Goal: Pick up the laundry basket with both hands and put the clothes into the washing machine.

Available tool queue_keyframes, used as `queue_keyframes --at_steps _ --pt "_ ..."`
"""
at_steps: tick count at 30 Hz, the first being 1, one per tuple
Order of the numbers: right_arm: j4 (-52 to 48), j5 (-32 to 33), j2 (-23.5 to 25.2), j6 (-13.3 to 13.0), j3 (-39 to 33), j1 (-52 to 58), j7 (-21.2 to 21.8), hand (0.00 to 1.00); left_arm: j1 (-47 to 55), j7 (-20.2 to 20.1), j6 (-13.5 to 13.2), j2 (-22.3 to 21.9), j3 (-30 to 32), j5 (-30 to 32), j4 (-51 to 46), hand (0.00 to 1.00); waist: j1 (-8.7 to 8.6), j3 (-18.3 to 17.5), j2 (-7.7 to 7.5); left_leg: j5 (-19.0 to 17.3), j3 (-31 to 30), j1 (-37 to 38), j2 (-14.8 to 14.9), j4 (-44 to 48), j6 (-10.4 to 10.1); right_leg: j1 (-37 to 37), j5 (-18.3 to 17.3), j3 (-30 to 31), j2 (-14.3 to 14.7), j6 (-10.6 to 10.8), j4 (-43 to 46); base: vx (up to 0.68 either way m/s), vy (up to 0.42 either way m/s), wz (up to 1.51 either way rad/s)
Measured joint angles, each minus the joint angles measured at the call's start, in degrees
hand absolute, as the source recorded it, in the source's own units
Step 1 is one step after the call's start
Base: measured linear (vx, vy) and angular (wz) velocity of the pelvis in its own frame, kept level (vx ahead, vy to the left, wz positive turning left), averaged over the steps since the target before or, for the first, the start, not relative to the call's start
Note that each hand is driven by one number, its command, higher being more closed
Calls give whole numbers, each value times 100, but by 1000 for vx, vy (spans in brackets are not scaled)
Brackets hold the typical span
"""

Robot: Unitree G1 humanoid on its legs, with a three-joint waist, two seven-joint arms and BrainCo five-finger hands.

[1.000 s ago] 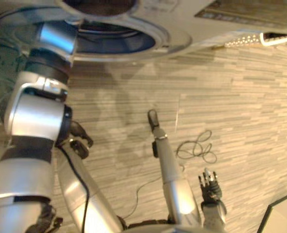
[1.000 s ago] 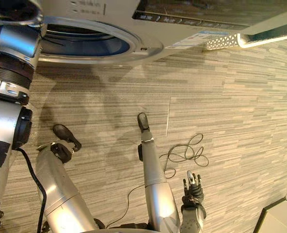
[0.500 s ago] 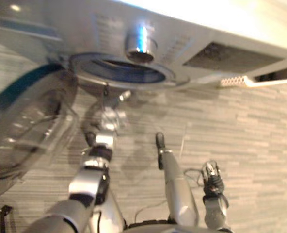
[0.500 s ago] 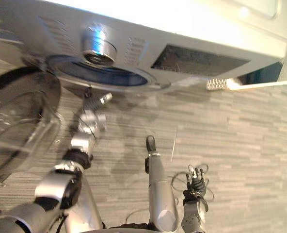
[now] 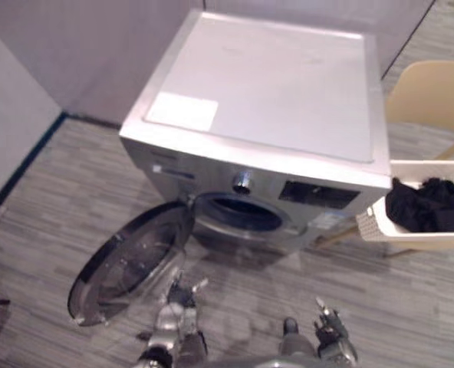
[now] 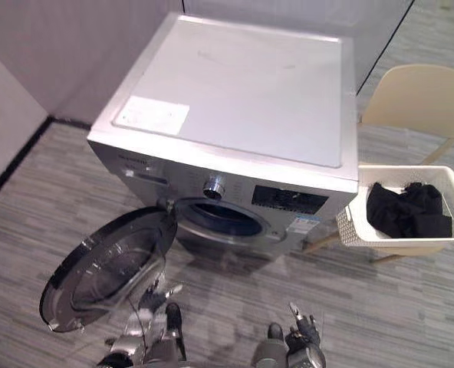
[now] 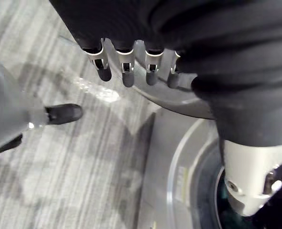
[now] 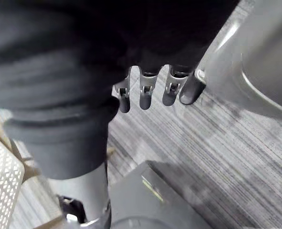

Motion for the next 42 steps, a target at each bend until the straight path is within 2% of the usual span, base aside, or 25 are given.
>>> queue_keyframes --at_steps 2,5,10,13,15,16,19,20,21,22,23,24,25,26,27,29,30,32,34,37,38,39,40,41,42 --pt "292 -96 -138 86 -134 -5 20 0 140 -159 71 4 207 -93 129 0 -50 -68 38 90 5 216 -6 -228 -22 208 84 -8 26 5 -223 0 2 -2" --pt "698 -355 -192 258 -186 38 26 0 237 -384 167 229 323 -324 282 0 -130 -196 -113 30 79 591 0 -263 -80 615 127 35 30 -7 -503 -20 5 -6" --pt "966 -569 -193 401 -192 46 42 0 296 -457 197 283 323 -323 332 0 -153 -393 -188 -46 160 772 30 -262 -146 729 97 133 69 -62 -502 -5 -3 -8" --pt "1015 -676 -174 448 -177 50 74 0 362 -497 204 347 384 -327 337 0 -191 -366 -184 -46 161 1039 182 -205 -153 952 46 162 243 -157 -380 7 -37 0" --pt "1031 -791 -167 448 -107 71 111 0 410 -498 204 387 506 -333 332 0 -198 -349 -194 -217 160 998 351 221 -196 1014 -30 204 373 -292 -229 -11 -85 -7" --pt "1032 -893 -167 446 -38 70 151 0 442 -496 206 414 556 -388 331 0 -185 -314 -151 -421 120 855 546 788 -198 1018 -135 278 514 -441 -81 -69 -152 -10" --pt "1054 -1011 -254 440 -34 59 148 0 426 -483 196 416 581 -566 297 0 -163 -270 -119 -612 16 305 827 2038 150 989 -337 289 675 -517 215 -97 -130 3" --pt "1096 -1014 -328 437 -73 46 139 0 390 -496 191 363 568 -637 278 0 -137 -213 -169 -889 -20 205 778 2499 228 979 -391 316 662 -498 339 -104 -42 -4" --pt "1156 -1015 -409 425 -130 12 125 0 388 -498 183 314 572 -660 254 0 -118 -175 -106 -1177 -83 119 657 2920 157 957 -399 365 644 -491 383 -107 59 -27" --pt "1177 -1014 -531 423 -274 -41 109 0 439 -512 164 213 571 -668 209 0 -102 -128 64 -1762 -324 -45 262 3653 86 889 -390 494 616 -480 405 -107 148 -49" --pt "1170 -1010 -546 419 -324 -46 106 0 521 -517 169 164 569 -668 220 0 -105 -128 202 -2151 -650 -57 -70 3708 79 803 -357 646 638 -423 401 -91 173 -52" --pt "1177 -1010 -547 435 -330 -44 106 0 573 -519 169 159 571 -668 221 0 -107 -134 230 -2296 -865 26 -132 3510 56 762 -355 733 662 -420 400 -47 166 -52" --pt "1179 -1007 -435 461 -370 -40 110 0 647 -526 166 148 590 -692 221 0 -71 -140 201 -2524 -1116 240 -366 3043 254 676 -351 944 661 -427 371 2 141 -41" --pt "1178 -1006 -240 470 -371 -20 131 0 650 -520 168 228 625 -722 222 0 -37 -156 111 -2424 -1099 318 -528 2739 367 665 -335 1232 631 -471 241 5 119 -32" --pt "1163 -1010 -189 457 -372 -16 133 0 652 -521 168 239 689 -721 223 0 -43 -166 58 -2394 -1078 309 -559 2646 416 672 -295 1281 612 -546 172 2 86 -17" --pt "1147 -1010 -174 462 -310 -13 135 0 668 -527 165 224 873 -751 217 0 -21 -204 3 -2384 -994 343 -587 2489 431 676 -201 1366 584 -705 10 23 41 -20" --pt "1100 -1005 -80 460 -279 9 136 0 687 -528 168 225 962 -743 219 0 34 -295 -80 -2324 -915 447 -587 2279 429 680 -152 1389 562 -756 -100 102 7 -30" --pt "927 -983 -30 441 -161 94 160 0 742 -532 174 248 953 -627 228 0 26 -454 -166 -2071 -804 729 -590 1629 404 674 -32 1353 563 -825 -192 167 -42 -31" --pt "895 -972 -43 441 -133 151 178 0 722 -534 177 223 933 -542 271 0 11 -515 -161 -1936 -794 901 -578 1242 372 663 35 1328 591 -762 -260 215 -83 -26" --pt "804 -952 -96 444 -185 279 177 0 648 -578 186 88 907 -411 410 0 -39 -560 16 -1813 -758 1184 -447 905 347 656 66 1317 744 -723 -259 284 -86 -27" --pt "653 -873 -99 435 -184 353 178 0 600 -606 192 63 821 -372 502 0 -97 -596 133 -1787 -707 1255 -360 862 333 572 67 1374 870 -723 -133 289 -54 -42" --pt "602 -838 -103 433 -188 359 178 0 585 -619 201 54 774 -340 507 0 -121 -585 161 -1785 -616 1302 -296 865 328 508 81 1403 948 -746 -38 265 -55 -57" --pt "534 -792 -101 431 -195 375 183 0 568 -625 202 39 768 -252 508 0 -140 -576 176 -1784 -490 1338 -229 910 327 411 114 1456 1040 -779 59 173 -61 -115" --pt "379 -761 -28 411 -187 408 219 0 456 -630 207 16 773 -160 509 0 -107 -559 153 -1784 -40 1225 -44 1437 325 207 382 1580 1250 -719 297 172 -67 -137" --pt "243 -746 23 409 -178 408 239 0 419 -635 201 15 800 -110 503 0 -79 -532 103 -1781 193 986 52 2026 330 77 544 1555 1304 -655 409 168 -115 -200"
